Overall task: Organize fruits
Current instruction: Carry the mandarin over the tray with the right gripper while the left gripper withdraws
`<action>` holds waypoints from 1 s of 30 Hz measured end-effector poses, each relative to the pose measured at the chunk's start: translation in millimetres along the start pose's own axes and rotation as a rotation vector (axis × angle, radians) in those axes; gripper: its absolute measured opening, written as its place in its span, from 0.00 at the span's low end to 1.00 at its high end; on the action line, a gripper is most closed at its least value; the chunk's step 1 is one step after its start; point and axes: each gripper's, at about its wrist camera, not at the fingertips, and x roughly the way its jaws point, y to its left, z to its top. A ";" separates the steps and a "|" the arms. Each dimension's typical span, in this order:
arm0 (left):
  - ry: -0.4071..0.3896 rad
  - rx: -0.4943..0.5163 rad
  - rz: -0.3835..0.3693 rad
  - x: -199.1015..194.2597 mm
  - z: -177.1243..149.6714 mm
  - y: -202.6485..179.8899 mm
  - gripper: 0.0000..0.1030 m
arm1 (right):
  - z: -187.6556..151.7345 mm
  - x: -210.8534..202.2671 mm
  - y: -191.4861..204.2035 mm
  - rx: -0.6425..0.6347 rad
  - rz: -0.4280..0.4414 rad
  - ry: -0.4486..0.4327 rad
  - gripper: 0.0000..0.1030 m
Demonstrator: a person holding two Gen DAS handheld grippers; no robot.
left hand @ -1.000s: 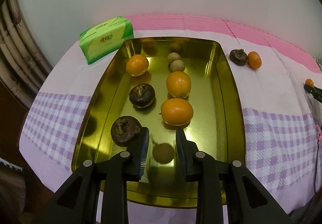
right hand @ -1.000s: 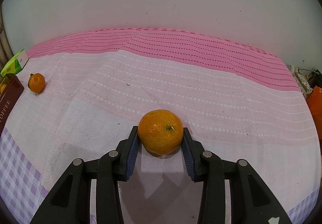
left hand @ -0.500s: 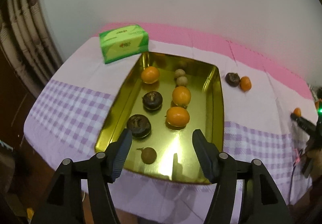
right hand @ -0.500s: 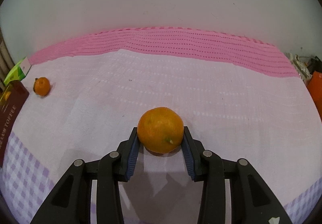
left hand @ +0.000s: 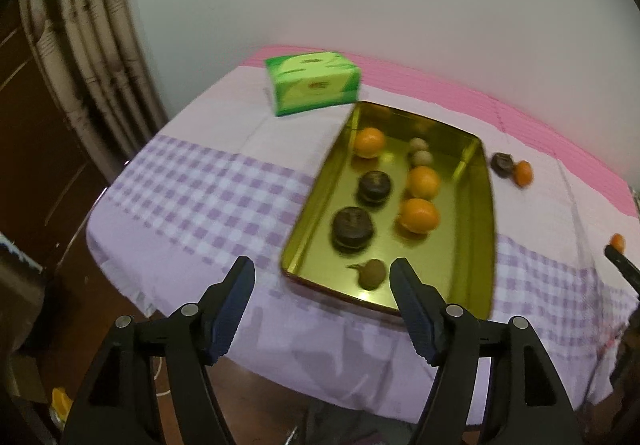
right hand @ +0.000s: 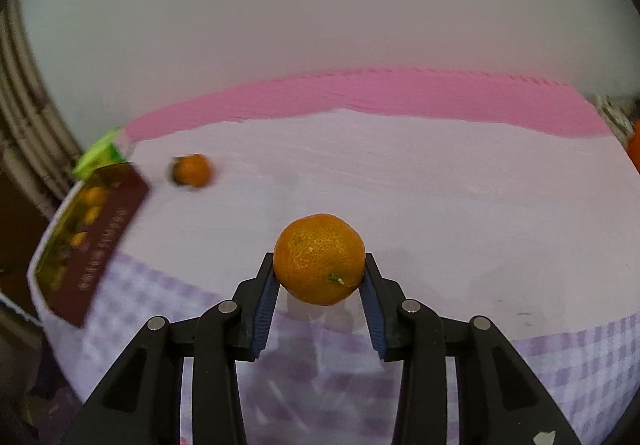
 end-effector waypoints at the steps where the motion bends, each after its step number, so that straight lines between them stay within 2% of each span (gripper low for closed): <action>1: -0.005 -0.002 0.006 0.8 0.2 1.9 0.68 | 1.2 -1.7 9.7 -0.016 0.013 -0.004 0.35; 4: -0.013 0.002 0.046 3.8 0.5 6.3 0.69 | 8.2 -4.4 50.3 -0.081 0.070 -0.010 0.35; 13: -0.014 -0.015 0.037 3.6 3.3 9.3 0.77 | 18.1 1.7 174.4 -0.241 0.286 0.012 0.35; 20: 0.000 0.002 0.051 4.5 4.3 7.5 0.78 | 18.6 21.7 245.7 -0.323 0.403 0.070 0.35; 25: 0.002 -0.001 0.060 8.0 5.8 8.5 0.78 | 11.3 39.8 282.5 -0.380 0.440 0.126 0.35; 30: 0.014 0.017 0.084 13.6 6.8 7.2 0.78 | 2.2 65.4 299.9 -0.374 0.444 0.193 0.35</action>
